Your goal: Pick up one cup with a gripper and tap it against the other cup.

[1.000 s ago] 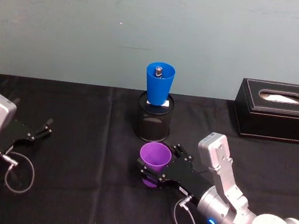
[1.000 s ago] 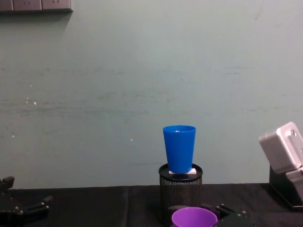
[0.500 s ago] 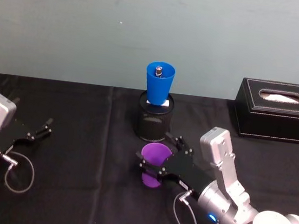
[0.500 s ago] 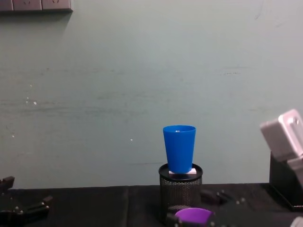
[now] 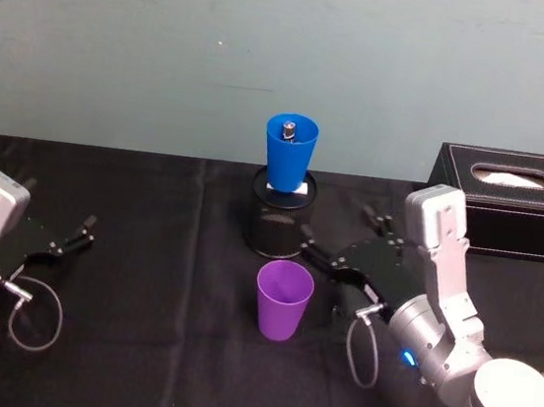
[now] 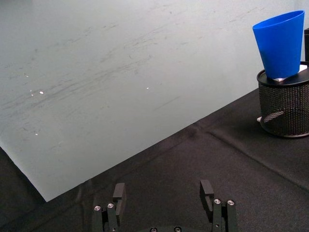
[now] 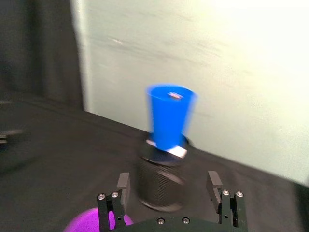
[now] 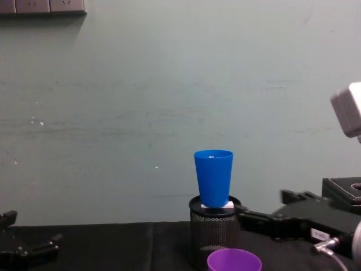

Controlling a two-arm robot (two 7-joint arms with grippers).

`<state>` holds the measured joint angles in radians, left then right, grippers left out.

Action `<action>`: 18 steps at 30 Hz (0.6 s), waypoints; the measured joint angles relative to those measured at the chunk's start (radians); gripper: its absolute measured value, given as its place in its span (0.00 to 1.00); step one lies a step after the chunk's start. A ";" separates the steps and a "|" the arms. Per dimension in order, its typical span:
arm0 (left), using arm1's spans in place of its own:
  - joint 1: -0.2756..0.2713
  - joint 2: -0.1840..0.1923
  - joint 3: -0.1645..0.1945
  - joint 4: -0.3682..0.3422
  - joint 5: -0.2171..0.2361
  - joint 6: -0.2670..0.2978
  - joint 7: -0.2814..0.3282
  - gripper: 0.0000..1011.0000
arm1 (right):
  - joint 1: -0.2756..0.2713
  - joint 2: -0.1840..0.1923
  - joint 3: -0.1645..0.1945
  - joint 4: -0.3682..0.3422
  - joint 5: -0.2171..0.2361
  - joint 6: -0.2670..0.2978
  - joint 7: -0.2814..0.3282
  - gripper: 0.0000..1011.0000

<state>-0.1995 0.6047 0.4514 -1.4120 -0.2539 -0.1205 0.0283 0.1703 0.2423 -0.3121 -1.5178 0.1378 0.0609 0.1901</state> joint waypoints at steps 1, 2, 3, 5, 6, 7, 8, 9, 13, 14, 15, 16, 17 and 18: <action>0.000 0.000 0.000 0.000 0.000 0.000 0.000 0.99 | -0.003 -0.007 0.009 -0.001 -0.006 0.017 -0.021 0.99; 0.000 0.000 0.000 0.000 0.000 0.000 0.000 0.99 | -0.006 -0.014 0.017 -0.001 -0.012 0.031 -0.043 0.99; 0.000 0.000 0.000 0.000 0.000 0.000 0.000 0.99 | -0.012 -0.027 0.034 0.000 -0.021 0.055 -0.080 0.99; 0.000 0.000 0.000 0.000 0.000 0.000 0.000 0.99 | -0.017 -0.040 0.050 0.004 -0.029 0.071 -0.112 0.99; 0.000 0.000 0.000 0.000 0.000 0.000 0.000 0.99 | -0.021 -0.051 0.063 0.008 -0.036 0.081 -0.135 0.99; 0.000 0.000 0.000 0.000 0.000 0.000 0.000 0.99 | -0.023 -0.056 0.068 0.010 -0.038 0.083 -0.147 0.99; 0.000 0.000 0.000 0.000 0.000 0.000 0.000 0.99 | -0.027 -0.064 0.078 0.015 -0.044 0.084 -0.163 0.99; 0.000 0.000 0.000 0.000 0.000 0.000 0.000 0.99 | -0.028 -0.067 0.083 0.018 -0.048 0.084 -0.169 0.99; 0.000 0.000 0.000 0.000 0.000 0.000 0.000 0.99 | -0.033 -0.080 0.097 0.029 -0.059 0.081 -0.187 0.99; 0.000 0.000 0.000 0.000 0.000 0.000 0.000 0.99 | -0.034 -0.082 0.100 0.032 -0.061 0.079 -0.188 0.99; 0.000 0.000 0.000 0.000 0.000 0.000 0.000 0.99 | -0.034 -0.086 0.103 0.036 -0.065 0.076 -0.188 0.99; 0.000 0.000 0.000 0.000 0.000 0.000 0.000 0.99 | -0.035 -0.087 0.105 0.038 -0.066 0.074 -0.188 0.99; 0.000 0.000 0.000 0.000 0.000 0.000 0.000 0.99 | -0.035 -0.089 0.106 0.040 -0.067 0.073 -0.188 0.99; 0.000 0.000 0.000 0.000 0.000 0.000 0.000 0.99 | -0.035 -0.090 0.107 0.043 -0.069 0.071 -0.188 0.99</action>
<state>-0.1995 0.6047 0.4514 -1.4120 -0.2539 -0.1205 0.0283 0.1353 0.1524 -0.2055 -1.4748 0.0693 0.1320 0.0026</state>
